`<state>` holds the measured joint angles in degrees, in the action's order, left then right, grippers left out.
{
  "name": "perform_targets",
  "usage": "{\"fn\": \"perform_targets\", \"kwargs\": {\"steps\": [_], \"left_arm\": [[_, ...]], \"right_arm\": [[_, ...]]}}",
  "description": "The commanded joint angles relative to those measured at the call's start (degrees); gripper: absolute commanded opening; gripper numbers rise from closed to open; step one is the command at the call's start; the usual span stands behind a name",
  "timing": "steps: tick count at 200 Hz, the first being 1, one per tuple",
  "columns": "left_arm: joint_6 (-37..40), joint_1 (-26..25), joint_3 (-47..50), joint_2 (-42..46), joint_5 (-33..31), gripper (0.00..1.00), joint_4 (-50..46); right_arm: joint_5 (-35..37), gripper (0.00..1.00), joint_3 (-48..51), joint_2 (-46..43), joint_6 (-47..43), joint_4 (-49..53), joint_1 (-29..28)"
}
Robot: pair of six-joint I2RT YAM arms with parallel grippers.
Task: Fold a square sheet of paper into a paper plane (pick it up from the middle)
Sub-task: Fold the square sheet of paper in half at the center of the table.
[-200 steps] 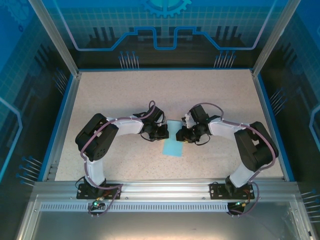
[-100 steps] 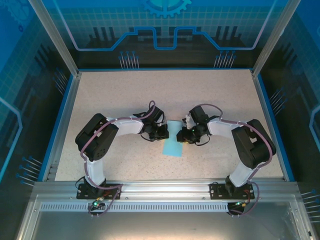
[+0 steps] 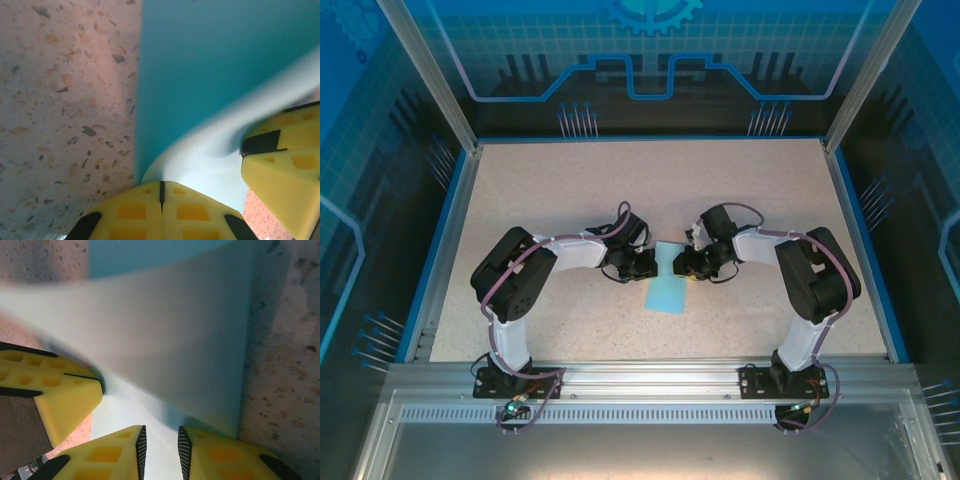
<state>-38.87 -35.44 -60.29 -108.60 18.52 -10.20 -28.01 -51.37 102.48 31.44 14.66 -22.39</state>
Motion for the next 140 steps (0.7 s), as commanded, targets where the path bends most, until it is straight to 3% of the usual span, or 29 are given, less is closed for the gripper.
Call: {"fn": "perform_targets", "kwargs": {"steps": [1, 52, 140], "left_arm": [[0.8, -0.9, 1.1, -2.5, -0.9, 0.00, -4.9], [1.2, -0.9, 0.9, -2.7, -1.1, 0.00, -5.3], [1.3, -0.9, 0.9, -2.8, -1.2, 0.00, -5.1]], "right_arm": [[0.6, 0.28, 0.6, 2.0, -0.8, 0.6, 0.9], [0.1, 0.29, -3.8, -4.5, -1.5, 3.9, 1.4], [1.0, 0.29, -5.0, 5.0, -3.1, 2.4, 2.5]]}}
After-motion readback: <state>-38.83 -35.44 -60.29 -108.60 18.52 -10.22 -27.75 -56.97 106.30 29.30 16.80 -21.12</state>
